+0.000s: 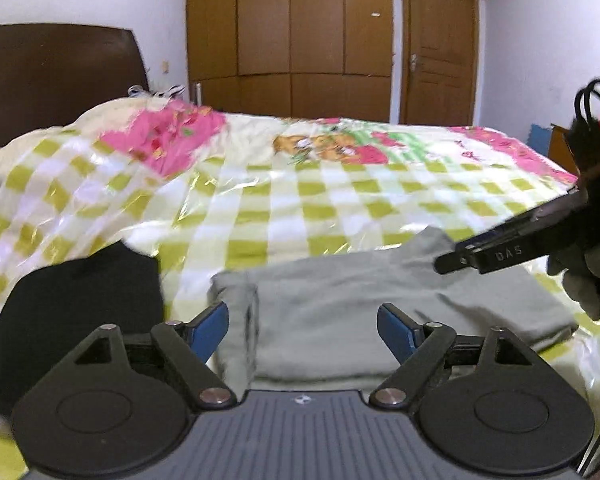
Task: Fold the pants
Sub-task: 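Open the right gripper to release the folded pants leg, then move the right gripper to the pants edge and close on it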
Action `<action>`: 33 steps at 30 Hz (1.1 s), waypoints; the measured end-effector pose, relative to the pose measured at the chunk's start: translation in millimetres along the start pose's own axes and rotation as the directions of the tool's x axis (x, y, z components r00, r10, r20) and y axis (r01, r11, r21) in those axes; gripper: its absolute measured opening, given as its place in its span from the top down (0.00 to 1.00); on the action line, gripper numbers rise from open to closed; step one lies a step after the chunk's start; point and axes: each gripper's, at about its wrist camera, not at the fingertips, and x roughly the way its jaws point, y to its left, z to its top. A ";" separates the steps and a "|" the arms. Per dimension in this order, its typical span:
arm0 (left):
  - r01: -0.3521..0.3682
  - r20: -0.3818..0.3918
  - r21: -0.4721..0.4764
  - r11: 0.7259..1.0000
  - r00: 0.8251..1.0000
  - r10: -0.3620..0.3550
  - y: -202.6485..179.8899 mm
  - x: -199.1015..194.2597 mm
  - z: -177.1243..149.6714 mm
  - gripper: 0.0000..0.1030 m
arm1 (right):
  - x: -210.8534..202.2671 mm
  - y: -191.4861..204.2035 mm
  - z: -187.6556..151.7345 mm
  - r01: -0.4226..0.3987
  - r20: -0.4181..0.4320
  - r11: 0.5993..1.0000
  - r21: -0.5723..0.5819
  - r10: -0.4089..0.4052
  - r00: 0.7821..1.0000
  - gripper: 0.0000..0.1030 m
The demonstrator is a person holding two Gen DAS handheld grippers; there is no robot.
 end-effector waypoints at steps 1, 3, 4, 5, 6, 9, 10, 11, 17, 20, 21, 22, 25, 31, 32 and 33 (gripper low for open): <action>0.011 -0.005 0.006 1.000 1.000 -0.011 -0.6 4.4 0.2 0.10 | -2.4 -10.2 -3.1 0.032 -0.002 0.999 0.022 -0.032 0.999 0.60; 0.051 -0.026 0.014 0.999 0.998 -0.051 -7.0 24.9 -0.7 0.10 | -8.1 -32.6 -9.5 0.099 -0.007 0.993 0.066 -0.099 0.995 0.60; 0.059 -0.054 0.019 0.998 0.997 -0.058 -11.3 39.4 -3.9 0.10 | -11.2 -43.4 -13.6 0.131 -0.006 0.988 0.084 -0.131 0.991 0.60; 0.063 -0.084 0.024 0.998 0.995 -0.060 -14.9 49.4 -7.1 0.10 | -14.4 -53.9 -17.7 0.167 -0.009 0.980 0.105 -0.167 0.986 0.60; 0.062 -0.121 0.028 0.998 0.991 -0.058 -16.0 61.3 -11.3 0.10 | -18.3 -66.3 -22.9 0.206 -0.017 0.969 0.136 -0.206 0.978 0.60; 0.031 -0.252 0.048 0.998 0.968 -0.018 -19.4 90.2 -29.6 0.10 | -32.4 -100.8 -44.2 0.300 -0.045 0.925 0.232 -0.298 0.953 0.60; 0.028 -0.265 0.052 0.998 0.964 -0.013 -19.5 93.3 -35.0 0.10 | -36.1 -109.2 -51.5 0.317 -0.058 0.912 0.261 -0.313 0.948 0.59; 0.028 -0.263 0.053 0.998 0.965 -0.013 -20.3 92.1 -36.7 0.10 | -39.6 -119.8 -60.6 0.321 -0.076 0.898 0.300 -0.313 0.947 0.59; 0.005 -0.245 0.074 0.997 0.969 0.014 -26.8 83.7 -22.1 0.10 | -39.1 -161.1 -101.3 0.173 -0.106 0.833 0.526 -0.138 0.985 0.55; 0.010 -0.225 0.086 0.996 0.974 0.010 -34.6 81.2 -11.4 0.10 | -39.4 -168.6 -104.8 0.097 -0.071 0.819 0.566 -0.069 0.995 0.55; 0.013 -0.220 0.091 0.996 0.975 0.008 -37.8 82.1 -7.7 0.10 | -41.5 -170.8 -104.7 0.069 -0.060 0.818 0.572 -0.042 0.997 0.55; 0.015 -0.219 0.093 0.996 0.976 0.006 -40.5 85.4 -4.3 0.10 | -43.4 -173.8 -106.1 0.035 -0.047 0.811 0.584 -0.009 0.999 0.55; 0.019 -0.230 0.092 0.996 0.973 0.002 -49.3 93.3 0.5 0.10 | -45.3 -176.7 -110.3 -0.051 -0.017 0.787 0.614 0.078 0.997 0.55; 0.037 -0.252 0.093 0.995 0.968 -0.012 -65.1 104.9 2.0 0.10 | -44.4 -172.2 -117.7 -0.131 0.014 0.761 0.635 0.158 0.987 0.55; 0.040 -0.258 0.093 0.995 0.966 -0.015 -67.2 106.8 1.5 0.10 | -45.1 -174.2 -119.5 -0.151 0.025 0.746 0.649 0.178 0.984 0.55; 0.042 -0.265 0.095 0.995 0.964 -0.015 -69.4 108.6 0.9 0.10 | -45.3 -176.9 -121.2 -0.168 0.035 0.730 0.662 0.194 0.980 0.55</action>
